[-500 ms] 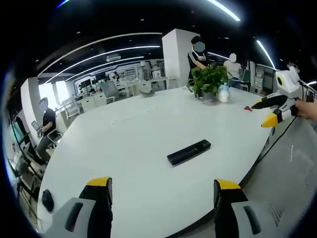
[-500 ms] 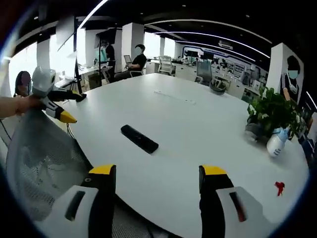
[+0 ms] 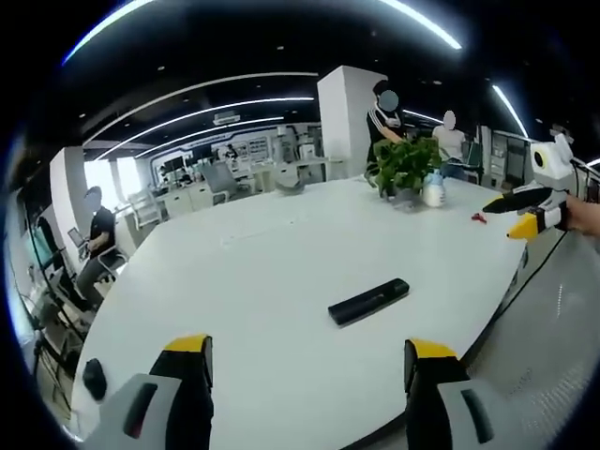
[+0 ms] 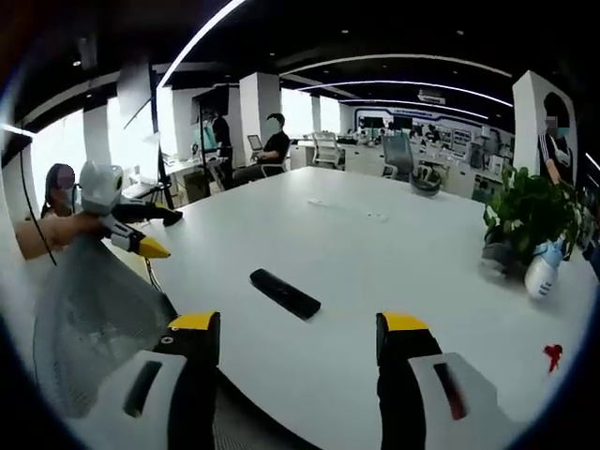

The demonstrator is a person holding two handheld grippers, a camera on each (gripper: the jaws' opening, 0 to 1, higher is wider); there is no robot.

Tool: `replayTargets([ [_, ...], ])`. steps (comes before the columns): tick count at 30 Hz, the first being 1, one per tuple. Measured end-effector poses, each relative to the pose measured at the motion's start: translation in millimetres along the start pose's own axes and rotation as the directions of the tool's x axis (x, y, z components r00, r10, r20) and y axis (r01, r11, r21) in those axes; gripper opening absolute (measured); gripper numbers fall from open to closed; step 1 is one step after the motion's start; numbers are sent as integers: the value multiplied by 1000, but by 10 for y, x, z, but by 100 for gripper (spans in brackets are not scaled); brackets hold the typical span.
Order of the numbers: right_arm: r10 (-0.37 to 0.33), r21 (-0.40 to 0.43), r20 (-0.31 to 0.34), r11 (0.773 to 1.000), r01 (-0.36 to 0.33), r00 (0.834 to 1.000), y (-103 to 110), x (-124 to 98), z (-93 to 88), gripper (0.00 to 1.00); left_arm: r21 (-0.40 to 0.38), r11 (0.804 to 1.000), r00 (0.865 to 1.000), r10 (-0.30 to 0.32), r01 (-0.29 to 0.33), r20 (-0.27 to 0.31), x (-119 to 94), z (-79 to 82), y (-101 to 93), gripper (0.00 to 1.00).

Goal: Press the specified remote control buttons in sequence, fully releasing each button before pressing the next.

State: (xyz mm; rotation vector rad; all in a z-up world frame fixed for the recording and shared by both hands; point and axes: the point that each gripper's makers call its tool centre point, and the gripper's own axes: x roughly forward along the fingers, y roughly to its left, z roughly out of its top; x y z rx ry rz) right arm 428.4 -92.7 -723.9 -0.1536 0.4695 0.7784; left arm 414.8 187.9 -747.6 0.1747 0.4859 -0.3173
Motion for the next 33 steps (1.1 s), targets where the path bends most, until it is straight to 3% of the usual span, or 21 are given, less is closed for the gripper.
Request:
replayTargets([
  [3,23,-33,-49,999,-24,999,75,28,-65,71,-8,1000,1000,9,-9,-21,6,-38,15,88],
  [5,15,-43,-44,999,-17,999,74,25,-51,71,7,1000,999,28,-28,-21,-1,-31,46,88],
  [8,-13,-33,-26,999,13,1000,18,6,-23,70,1,998,998,58,-58,-24,-10,-41,107,87],
  [12,-38,4,-65,999,38,997,-79,22,-89,69,-20,997,995,77,-78,-56,-1,-91,146,87],
  [15,-2,21,-100,1000,4,995,-23,42,-161,69,-9,997,996,78,-78,-53,-10,-89,139,87],
  [21,18,-8,-100,1000,-19,995,44,50,-144,68,-7,996,994,90,-90,-66,-14,-118,168,87],
  [27,12,-90,-115,996,-23,993,85,73,-145,68,-47,993,993,105,-108,-53,-32,-119,229,87],
  [33,-9,-80,-119,997,-1,993,20,54,-166,66,-91,991,995,99,-102,-29,-35,-95,246,87],
])
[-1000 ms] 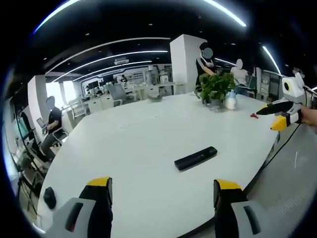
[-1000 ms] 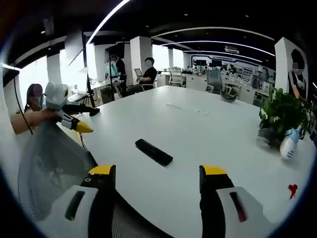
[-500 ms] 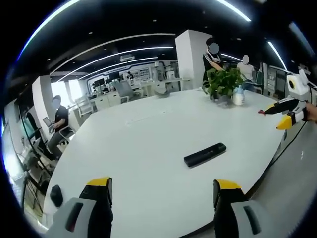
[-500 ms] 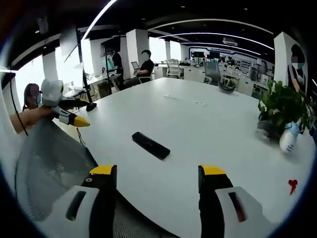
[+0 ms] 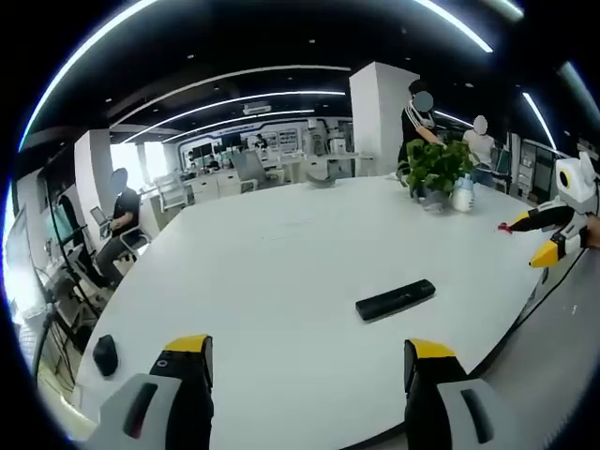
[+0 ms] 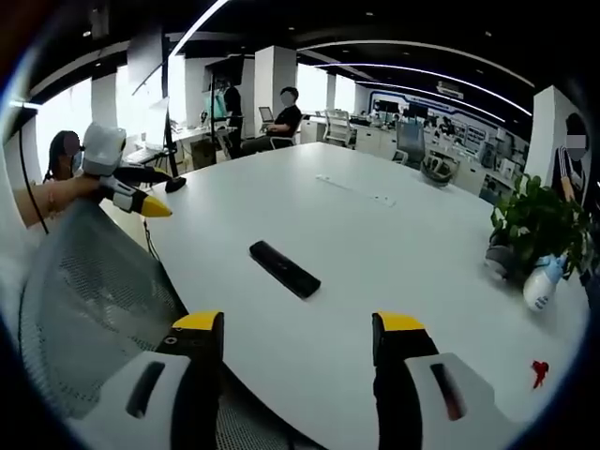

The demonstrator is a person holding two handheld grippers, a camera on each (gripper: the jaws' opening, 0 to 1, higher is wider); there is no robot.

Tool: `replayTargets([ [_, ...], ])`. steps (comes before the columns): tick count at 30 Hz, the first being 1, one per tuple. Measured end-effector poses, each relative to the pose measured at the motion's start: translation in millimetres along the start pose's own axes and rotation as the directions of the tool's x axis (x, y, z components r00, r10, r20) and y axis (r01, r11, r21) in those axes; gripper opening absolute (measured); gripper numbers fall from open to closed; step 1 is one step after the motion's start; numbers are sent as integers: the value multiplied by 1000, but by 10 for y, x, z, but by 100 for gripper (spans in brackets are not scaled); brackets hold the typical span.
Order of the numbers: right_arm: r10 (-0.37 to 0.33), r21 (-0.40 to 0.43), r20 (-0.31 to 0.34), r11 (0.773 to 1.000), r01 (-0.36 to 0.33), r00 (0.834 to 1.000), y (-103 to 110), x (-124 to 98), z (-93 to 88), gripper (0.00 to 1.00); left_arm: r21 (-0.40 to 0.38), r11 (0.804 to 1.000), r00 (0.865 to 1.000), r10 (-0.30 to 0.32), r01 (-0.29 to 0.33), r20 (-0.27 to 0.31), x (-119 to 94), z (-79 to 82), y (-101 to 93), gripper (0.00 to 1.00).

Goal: Press the specified remote control buttons in sequence, fully releasing each button before pressing the next.

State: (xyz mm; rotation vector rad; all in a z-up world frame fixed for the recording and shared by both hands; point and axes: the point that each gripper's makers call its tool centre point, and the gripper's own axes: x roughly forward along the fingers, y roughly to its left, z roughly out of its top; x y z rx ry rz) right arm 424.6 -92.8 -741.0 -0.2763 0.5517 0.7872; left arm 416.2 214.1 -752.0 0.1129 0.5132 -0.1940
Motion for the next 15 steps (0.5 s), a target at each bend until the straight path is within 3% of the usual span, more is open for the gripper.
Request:
replayTargets([
  [7,-56,-15,1,998,56,998,-100,-38,-8,66,14,999,999,-49,49,-17,45,27,-70,88],
  [9,-68,7,0,998,68,998,-140,-52,-27,65,5,997,997,-81,81,-13,64,104,-102,89],
  [12,-67,29,15,997,66,998,-149,-62,-3,65,59,993,995,-101,102,-17,115,285,-115,89],
  [15,-63,22,10,998,63,998,-131,-57,-9,65,124,977,985,-173,173,-8,241,509,-283,89],
])
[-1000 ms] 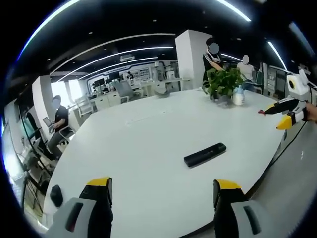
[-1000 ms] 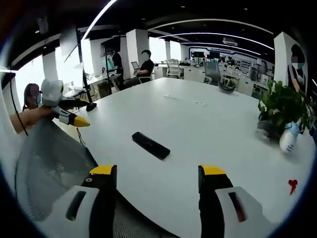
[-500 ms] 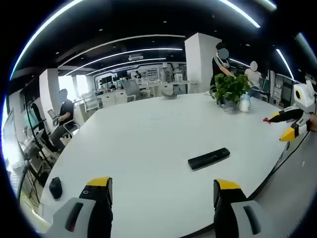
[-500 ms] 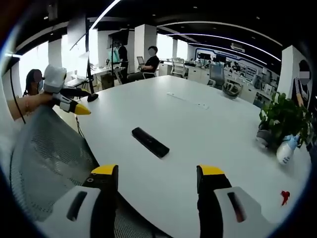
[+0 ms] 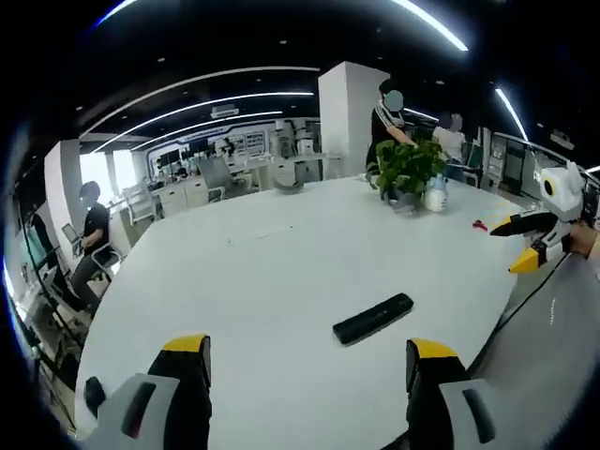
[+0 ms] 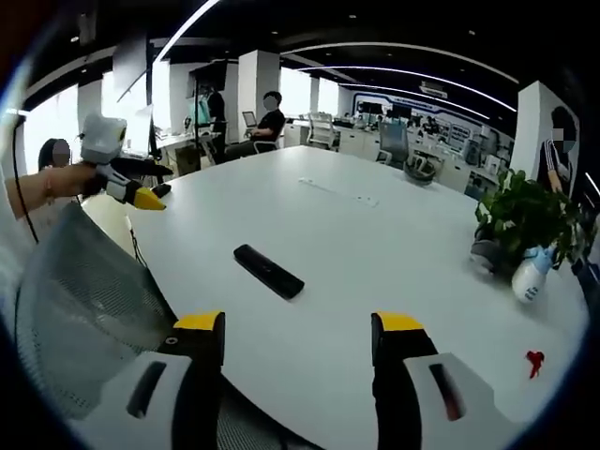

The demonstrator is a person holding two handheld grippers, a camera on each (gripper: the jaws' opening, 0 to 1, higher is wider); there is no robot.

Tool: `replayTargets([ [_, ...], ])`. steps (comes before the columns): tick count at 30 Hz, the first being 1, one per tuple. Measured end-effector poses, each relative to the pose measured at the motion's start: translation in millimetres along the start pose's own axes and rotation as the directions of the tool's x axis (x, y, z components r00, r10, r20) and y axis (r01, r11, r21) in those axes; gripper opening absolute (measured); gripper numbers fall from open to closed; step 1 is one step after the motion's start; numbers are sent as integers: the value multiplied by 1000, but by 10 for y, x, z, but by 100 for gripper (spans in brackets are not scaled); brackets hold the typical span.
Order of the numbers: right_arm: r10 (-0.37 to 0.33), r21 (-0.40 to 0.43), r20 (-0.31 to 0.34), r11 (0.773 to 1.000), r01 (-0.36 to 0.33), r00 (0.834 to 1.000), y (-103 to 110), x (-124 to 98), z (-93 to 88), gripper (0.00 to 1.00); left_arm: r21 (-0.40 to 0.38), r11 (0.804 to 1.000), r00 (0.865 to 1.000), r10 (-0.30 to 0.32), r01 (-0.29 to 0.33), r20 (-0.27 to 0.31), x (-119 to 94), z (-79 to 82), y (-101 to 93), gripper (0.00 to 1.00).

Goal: Press the specified remote control buttons in sequence, fully releasing each button before pressing the next.

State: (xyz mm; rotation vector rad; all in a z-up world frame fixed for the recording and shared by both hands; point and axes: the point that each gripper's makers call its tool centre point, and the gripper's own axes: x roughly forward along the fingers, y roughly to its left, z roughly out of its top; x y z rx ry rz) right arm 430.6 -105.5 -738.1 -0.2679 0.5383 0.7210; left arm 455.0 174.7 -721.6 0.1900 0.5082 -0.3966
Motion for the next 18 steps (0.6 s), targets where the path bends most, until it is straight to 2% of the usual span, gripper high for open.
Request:
replayTargets([
  [4,15,2,2,1000,-15,1000,24,5,4,65,95,991,995,-88,91,-41,200,111,-203,89],
  [8,14,23,6,1000,-14,1000,5,-1,1,64,141,977,985,-154,163,-72,371,149,-380,90],
  [11,5,32,8,999,-5,1000,-17,-10,-1,63,169,965,977,-182,200,-114,472,69,-453,91],
  [12,-1,35,8,999,1,1000,-32,-13,-4,63,181,958,970,-199,223,-142,510,4,-477,91],
  [16,-12,45,12,999,12,1000,-58,-22,-4,62,194,945,954,-227,264,-195,611,-139,-523,91],
  [18,-16,41,13,999,15,1000,-62,-23,-1,62,234,928,942,-235,291,-240,650,-227,-553,91],
])
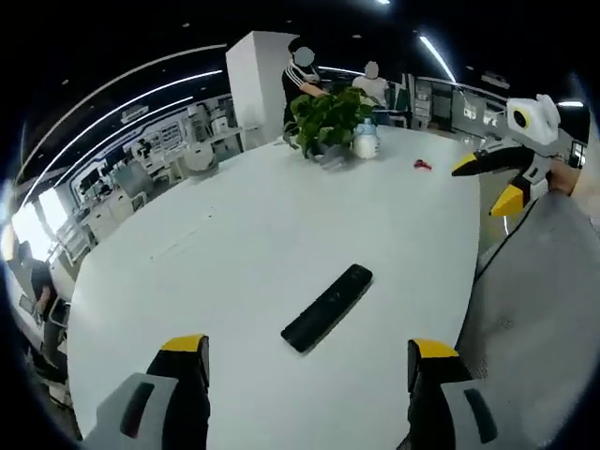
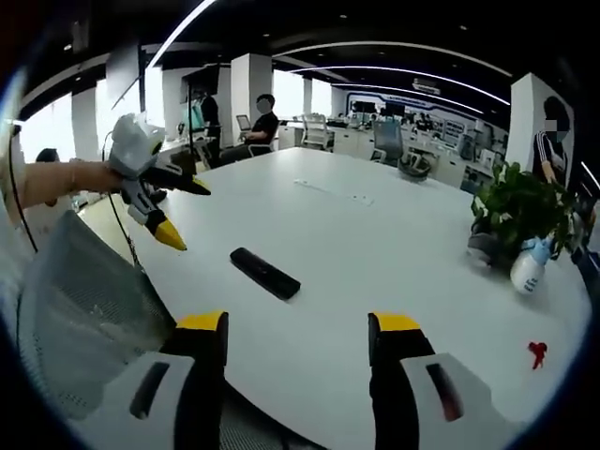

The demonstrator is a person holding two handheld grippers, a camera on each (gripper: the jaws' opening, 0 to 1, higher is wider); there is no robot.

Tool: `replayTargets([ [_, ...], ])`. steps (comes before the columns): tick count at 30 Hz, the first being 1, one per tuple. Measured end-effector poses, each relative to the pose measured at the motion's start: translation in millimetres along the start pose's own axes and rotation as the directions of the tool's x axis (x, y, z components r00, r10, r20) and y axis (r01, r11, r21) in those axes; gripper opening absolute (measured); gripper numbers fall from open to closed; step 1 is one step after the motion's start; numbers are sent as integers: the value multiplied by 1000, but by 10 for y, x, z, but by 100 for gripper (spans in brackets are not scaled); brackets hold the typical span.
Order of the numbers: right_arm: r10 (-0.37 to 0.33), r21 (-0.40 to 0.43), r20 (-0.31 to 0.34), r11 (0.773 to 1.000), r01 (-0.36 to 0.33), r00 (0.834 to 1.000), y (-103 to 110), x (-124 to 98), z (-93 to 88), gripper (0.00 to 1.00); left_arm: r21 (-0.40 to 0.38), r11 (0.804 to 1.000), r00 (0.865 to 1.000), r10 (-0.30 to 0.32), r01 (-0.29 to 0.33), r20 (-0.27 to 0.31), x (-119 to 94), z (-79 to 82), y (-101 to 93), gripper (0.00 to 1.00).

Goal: Press the specified remote control buttons in sequence, fully releasing each button before pressing the next.

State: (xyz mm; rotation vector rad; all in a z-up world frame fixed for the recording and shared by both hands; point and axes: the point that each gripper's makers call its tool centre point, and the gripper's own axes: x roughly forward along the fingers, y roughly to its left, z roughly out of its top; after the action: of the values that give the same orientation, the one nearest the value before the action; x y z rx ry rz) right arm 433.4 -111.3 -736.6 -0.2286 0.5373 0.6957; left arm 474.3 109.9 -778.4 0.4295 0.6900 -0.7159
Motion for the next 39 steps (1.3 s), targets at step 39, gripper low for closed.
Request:
replayTargets([
  [39,-8,-2,-13,1000,8,1000,-21,-1,-27,60,322,896,915,-185,307,-358,526,-240,-24,80],
])
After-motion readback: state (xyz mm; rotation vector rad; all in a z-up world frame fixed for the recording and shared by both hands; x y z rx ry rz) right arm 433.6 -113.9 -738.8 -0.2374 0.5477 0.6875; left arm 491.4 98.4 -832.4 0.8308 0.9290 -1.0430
